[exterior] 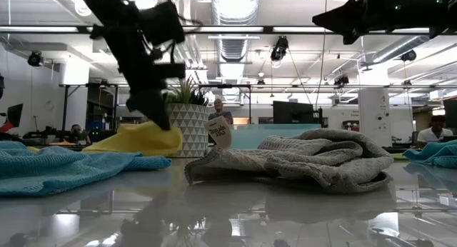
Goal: Fold microfiber towels
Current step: Fold the yellow microfiber cloth
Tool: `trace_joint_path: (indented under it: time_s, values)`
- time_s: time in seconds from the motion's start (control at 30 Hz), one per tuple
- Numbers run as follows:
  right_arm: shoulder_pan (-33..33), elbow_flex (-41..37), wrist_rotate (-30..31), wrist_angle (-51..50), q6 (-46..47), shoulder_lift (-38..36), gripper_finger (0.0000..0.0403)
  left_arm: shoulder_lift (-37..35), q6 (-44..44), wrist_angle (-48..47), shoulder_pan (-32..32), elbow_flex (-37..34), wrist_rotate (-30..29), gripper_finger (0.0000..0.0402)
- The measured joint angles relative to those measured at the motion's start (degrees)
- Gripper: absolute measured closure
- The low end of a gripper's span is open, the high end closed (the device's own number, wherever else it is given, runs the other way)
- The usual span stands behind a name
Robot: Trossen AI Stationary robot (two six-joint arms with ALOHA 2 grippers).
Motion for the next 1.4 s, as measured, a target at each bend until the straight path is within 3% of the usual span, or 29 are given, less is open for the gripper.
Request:
trace_joint_path:
  time_s: [0.3, 0.5, 0.6, 0.77, 0.93, 1.2, 1.4]
  values:
    - [0.0, 0.91, 0.0, 0.07, 1.6, 4.98, 0.0384, -13.89, 1.14, 1.79, -5.29, 0.17, 1.6, 0.0401]
    - [0.01, 5.49, -0.11, 0.87, 3.02, 13.04, 0.0332, -19.33, 3.84, 10.98, -8.04, -0.07, 1.64, 0.0401]
    - [0.02, 7.86, -3.02, 2.26, 3.1, 17.38, 0.0302, -20.62, 4.26, 14.61, -8.27, -0.07, 1.59, 0.0402]
    - [0.15, 10.96, -9.07, 6.41, 4.97, 25.15, 0.0264, -20.51, 4.2, 20.63, -8.17, -0.28, 1.16, 0.0402]
    - [0.26, 13.34, -9.46, 12.11, 6.63, 33.22, 0.0247, -18.23, 4.14, 24.93, -8.19, -0.28, 1.09, 0.0402]
    - [1.52, 16.42, -13.08, 24.67, 10.44, 43.58, 0.0247, -12.64, 4.01, 30.6, -8.15, -0.33, 0.68, 0.0402]
    - [2.69, 19.23, -13.57, 26.14, 12.49, 47.67, 0.0261, -10.09, 3.68, 32.89, -8.15, -0.33, 0.51, 0.0402]
